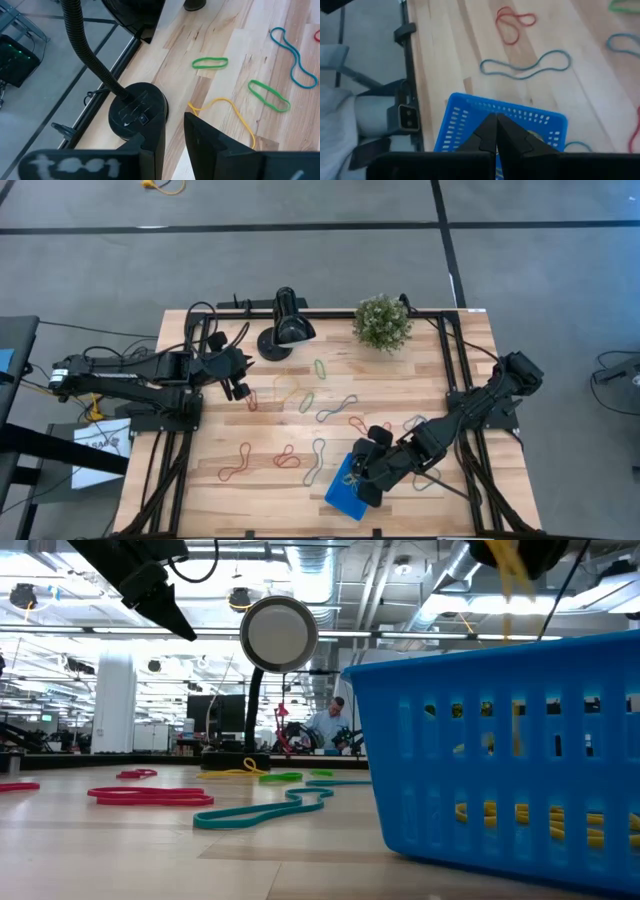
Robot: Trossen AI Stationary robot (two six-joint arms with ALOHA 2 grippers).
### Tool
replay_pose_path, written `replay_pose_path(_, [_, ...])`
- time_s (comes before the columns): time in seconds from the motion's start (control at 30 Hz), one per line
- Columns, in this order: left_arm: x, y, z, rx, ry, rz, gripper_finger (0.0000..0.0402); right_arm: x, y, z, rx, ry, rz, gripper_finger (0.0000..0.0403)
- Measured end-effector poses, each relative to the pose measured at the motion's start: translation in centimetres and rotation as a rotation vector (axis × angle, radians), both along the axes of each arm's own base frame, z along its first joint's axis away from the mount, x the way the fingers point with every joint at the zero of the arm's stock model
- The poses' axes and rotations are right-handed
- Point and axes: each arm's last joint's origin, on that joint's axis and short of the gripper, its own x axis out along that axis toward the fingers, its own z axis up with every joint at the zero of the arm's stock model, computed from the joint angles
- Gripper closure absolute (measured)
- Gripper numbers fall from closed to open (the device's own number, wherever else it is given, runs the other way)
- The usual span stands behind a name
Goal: Pick and place items into bin
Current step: Put the yellow rubber band into the blue bin
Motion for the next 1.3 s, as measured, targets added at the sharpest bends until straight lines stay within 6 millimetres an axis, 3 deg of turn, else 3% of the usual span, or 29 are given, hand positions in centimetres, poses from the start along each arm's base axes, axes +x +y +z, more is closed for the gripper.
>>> replay_pose_path(0.23, [0.0, 0.0, 0.0, 0.000, 0.000, 0.000, 0.0341, 0.3, 0.4, -1.3, 0.020, 0.066, 0.031, 0.0397])
replay_pose_path(0.5, [0.0, 0.0, 0.0, 0.002, 0.001, -0.001, 0.0341, 0.6, -0.7, -3.0, 0.028, 0.225, -0.005, 0.0343])
replay_pose_path(0.73, [0.0, 0.0, 0.0, 0.001, 0.001, -0.001, 0.0341, 0.8, -1.2, -2.9, 0.036, 0.229, -0.018, 0.0311])
replay_pose_path(1.03, [0.0, 0.0, 0.0, 0.002, -0.001, -0.002, 0.0341, 1.0, -0.6, -2.6, 0.171, 0.254, 0.071, 0.0310])
replay_pose_path(1.3, [0.1, 0.0, 0.1, -0.001, -0.017, -0.008, 0.0341, 0.8, -1.0, -1.6, 0.162, 0.215, 0.104, 0.0310])
